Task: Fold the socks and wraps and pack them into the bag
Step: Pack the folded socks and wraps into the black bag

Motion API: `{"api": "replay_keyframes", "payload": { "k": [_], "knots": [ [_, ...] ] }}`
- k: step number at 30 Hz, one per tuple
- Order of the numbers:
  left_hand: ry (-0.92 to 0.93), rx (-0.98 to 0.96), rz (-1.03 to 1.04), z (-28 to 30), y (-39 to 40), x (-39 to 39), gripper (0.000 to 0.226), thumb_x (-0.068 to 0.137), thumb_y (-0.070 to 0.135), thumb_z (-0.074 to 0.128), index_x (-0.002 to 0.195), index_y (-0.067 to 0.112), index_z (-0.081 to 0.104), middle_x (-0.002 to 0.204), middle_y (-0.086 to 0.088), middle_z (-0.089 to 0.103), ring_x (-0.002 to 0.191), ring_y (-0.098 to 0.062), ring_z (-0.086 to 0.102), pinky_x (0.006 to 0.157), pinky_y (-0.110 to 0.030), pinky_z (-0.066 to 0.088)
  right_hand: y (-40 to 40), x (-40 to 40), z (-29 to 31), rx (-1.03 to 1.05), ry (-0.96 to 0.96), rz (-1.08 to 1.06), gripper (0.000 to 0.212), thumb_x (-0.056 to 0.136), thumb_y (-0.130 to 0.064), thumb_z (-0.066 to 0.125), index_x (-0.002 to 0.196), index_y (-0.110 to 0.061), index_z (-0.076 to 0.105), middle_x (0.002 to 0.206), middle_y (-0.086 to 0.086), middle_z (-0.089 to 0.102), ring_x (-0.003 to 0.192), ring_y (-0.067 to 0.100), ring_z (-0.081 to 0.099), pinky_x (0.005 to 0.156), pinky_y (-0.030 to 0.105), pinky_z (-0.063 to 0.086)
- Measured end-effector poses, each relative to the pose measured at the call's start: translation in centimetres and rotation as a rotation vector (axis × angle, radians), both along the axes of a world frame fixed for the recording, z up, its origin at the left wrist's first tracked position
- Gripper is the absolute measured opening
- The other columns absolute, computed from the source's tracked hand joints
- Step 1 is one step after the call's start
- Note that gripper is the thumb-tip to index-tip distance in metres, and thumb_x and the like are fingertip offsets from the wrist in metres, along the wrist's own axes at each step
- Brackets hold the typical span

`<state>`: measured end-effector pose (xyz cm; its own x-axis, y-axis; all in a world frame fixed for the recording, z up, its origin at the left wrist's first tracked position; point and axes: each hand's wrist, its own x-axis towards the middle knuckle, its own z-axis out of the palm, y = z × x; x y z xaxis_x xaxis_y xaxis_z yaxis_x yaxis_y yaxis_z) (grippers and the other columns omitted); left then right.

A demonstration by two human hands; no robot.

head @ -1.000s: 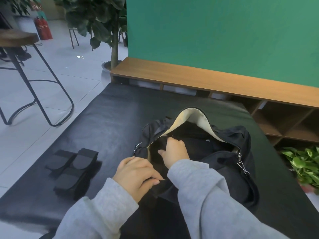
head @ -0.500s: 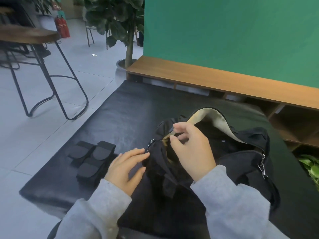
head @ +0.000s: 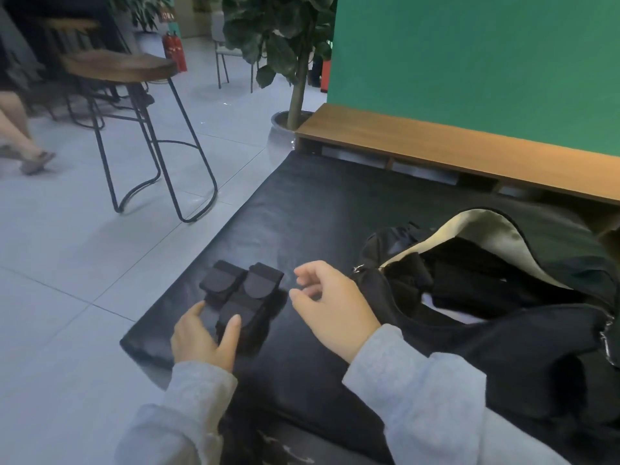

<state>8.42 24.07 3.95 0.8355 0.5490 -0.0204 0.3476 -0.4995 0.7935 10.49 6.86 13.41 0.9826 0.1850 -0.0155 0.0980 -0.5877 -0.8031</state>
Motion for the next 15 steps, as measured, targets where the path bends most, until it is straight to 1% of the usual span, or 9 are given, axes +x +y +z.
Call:
{"api": "replay_keyframes", "payload": {
  "k": [2,4,6,9,11,13,15],
  "knots": [
    [0.032,-0.104,0.011,-0.6,-0.1,0.0,0.06,0.083,0.028,0.066,0.131,0.001,0.045,0.131,-0.02,0.05,0.123,-0.037,0.043,0.105,-0.045,0.033,0.8,0.8,-1.1,-0.009,0.081,-0.017,0.029,0.09,-0.027,0.057,0.118,-0.02,0.053,0.106,-0.01,0.057,0.096,0.008,0.056,0.089,0.021,0.043],
    [0.025,-0.188,0.024,-1.1,-0.1,0.2,0.055,0.084,0.031,0.064,0.129,0.004,0.048,0.127,-0.016,0.054,0.121,-0.033,0.046,0.105,-0.042,0.034,1.4,1.6,-2.3,-0.04,0.144,-0.032,0.033,0.089,-0.031,0.058,0.119,-0.018,0.051,0.108,-0.006,0.057,0.1,0.011,0.056,0.089,0.022,0.042],
    [0.043,-0.225,0.021,-1.6,0.2,0.6,0.051,0.084,0.039,0.062,0.125,0.011,0.052,0.121,-0.011,0.059,0.118,-0.029,0.048,0.104,-0.042,0.036,2.0,2.5,-3.3,-0.076,0.183,-0.036,0.04,0.09,-0.035,0.057,0.124,-0.018,0.048,0.119,-0.006,0.054,0.11,0.013,0.053,0.093,0.023,0.039],
    [0.108,-0.266,-0.011,-1.7,0.6,1.2,0.047,0.078,0.059,0.058,0.113,0.026,0.059,0.11,-0.003,0.063,0.109,-0.024,0.053,0.1,-0.043,0.042,2.9,3.9,-4.6,-0.133,0.217,-0.043,0.047,0.091,-0.038,0.055,0.132,-0.017,0.043,0.134,-0.001,0.046,0.122,0.016,0.046,0.1,0.027,0.036],
    [0.148,-0.237,-0.047,-1.5,0.7,1.4,0.044,0.078,0.056,0.059,0.11,0.027,0.06,0.106,-0.001,0.064,0.107,-0.023,0.054,0.097,-0.042,0.043,3.5,4.7,-5.2,-0.168,0.211,-0.059,0.049,0.092,-0.038,0.053,0.134,-0.015,0.042,0.138,0.002,0.043,0.126,0.02,0.042,0.101,0.029,0.034],
    [0.17,-0.206,-0.065,-1.2,0.8,1.7,0.038,0.081,0.047,0.063,0.111,0.025,0.06,0.105,0.0,0.063,0.107,-0.023,0.053,0.096,-0.04,0.044,4.1,5.6,-5.6,-0.183,0.21,-0.069,0.049,0.094,-0.038,0.049,0.135,-0.013,0.041,0.139,0.004,0.042,0.128,0.023,0.04,0.104,0.032,0.033],
    [0.2,-0.2,-0.082,-1.1,1.1,1.7,0.037,0.082,0.037,0.066,0.116,0.024,0.058,0.106,-0.001,0.062,0.106,-0.022,0.054,0.095,-0.035,0.044,4.6,6.3,-5.9,-0.179,0.229,-0.078,0.048,0.095,-0.037,0.047,0.137,-0.013,0.039,0.14,0.005,0.042,0.128,0.024,0.039,0.106,0.034,0.033]
  ]
}}
